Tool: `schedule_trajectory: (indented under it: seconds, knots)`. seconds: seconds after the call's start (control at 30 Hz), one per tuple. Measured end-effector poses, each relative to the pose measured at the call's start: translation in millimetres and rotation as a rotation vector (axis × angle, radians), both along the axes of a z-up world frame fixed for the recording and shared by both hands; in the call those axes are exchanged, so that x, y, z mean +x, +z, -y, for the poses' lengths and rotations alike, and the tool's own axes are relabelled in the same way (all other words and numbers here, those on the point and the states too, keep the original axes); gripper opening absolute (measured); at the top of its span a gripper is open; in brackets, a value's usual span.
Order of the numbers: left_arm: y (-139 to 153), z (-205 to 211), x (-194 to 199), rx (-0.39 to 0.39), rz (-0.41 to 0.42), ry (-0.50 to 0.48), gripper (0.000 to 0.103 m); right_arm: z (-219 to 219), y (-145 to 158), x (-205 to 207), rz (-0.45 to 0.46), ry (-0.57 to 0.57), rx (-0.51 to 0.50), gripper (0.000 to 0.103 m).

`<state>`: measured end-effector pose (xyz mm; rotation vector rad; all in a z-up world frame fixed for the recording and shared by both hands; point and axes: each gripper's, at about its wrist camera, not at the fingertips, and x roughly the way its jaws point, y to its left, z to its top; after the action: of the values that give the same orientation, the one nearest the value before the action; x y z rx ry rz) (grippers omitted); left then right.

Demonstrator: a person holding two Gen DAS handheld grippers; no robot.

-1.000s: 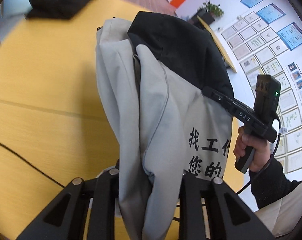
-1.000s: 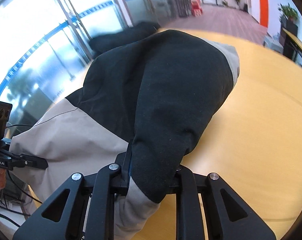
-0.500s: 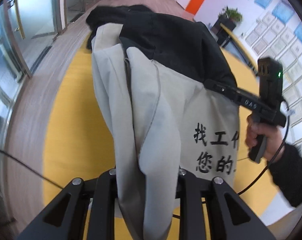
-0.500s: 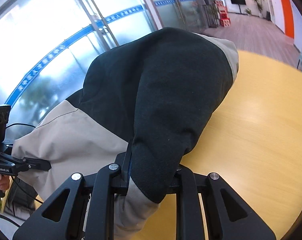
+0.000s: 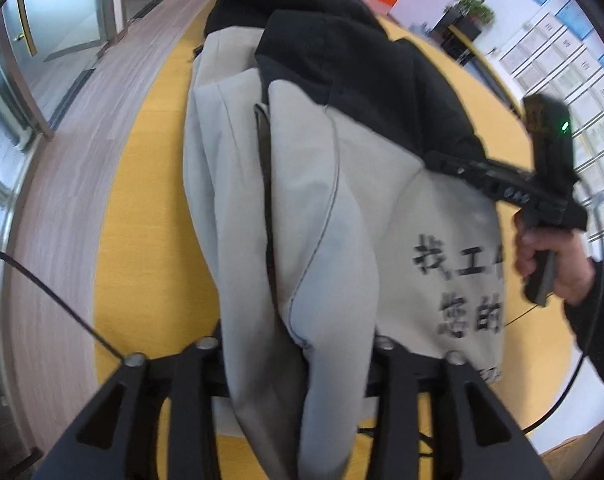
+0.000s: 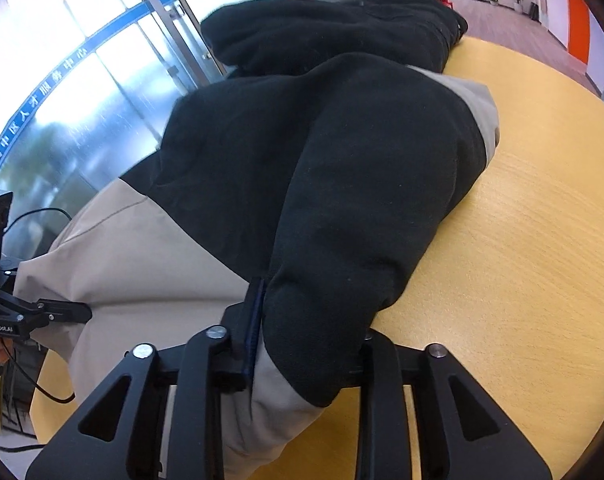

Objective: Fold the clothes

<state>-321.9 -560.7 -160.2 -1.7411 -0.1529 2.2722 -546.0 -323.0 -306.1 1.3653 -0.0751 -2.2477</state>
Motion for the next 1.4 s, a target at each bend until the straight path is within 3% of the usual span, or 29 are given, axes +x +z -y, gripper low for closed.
schedule_trajectory:
  seconds: [0.1,0.2,0.4,0.47,0.53,0.6,0.73,0.9,1.0,1.17,1.4]
  knots:
    - [12,-2,8,-0.047,-0.006,0.023,0.053,-3,9,2,0.015,-0.016,0.029,0.051]
    - [47,2,31,-0.090,-0.073,0.072,0.052,-20,34,23,-0.020,-0.018,0.056,0.054]
    - [148,21,123,-0.108,-0.187,0.202,0.052,-64,114,91,-0.111,0.008,0.031,0.058]
    - [186,15,157,-0.109,-0.223,0.196,0.053,-19,132,81,-0.127,0.028,-0.010,0.061]
    - [215,2,188,-0.110,-0.263,0.191,0.060,-9,158,98,-0.156,0.061,-0.027,0.063]
    - [239,-11,219,-0.113,-0.302,0.205,0.077,-25,190,133,-0.194,0.094,-0.019,0.073]
    - [270,-67,254,-0.164,-0.368,0.267,0.088,-27,233,177,-0.206,0.111,0.049,0.085]
    - [281,-113,269,-0.143,-0.377,0.414,0.092,-23,251,214,-0.167,0.151,0.207,0.093]
    - [277,-128,271,-0.156,-0.368,0.465,0.092,-3,248,218,-0.151,0.173,0.225,0.095]
    - [261,-127,260,-0.203,-0.337,0.479,0.092,29,244,219,-0.146,0.201,0.264,0.095]
    - [236,-97,232,-0.194,-0.289,0.510,0.098,65,226,201,-0.131,0.219,0.344,0.095]
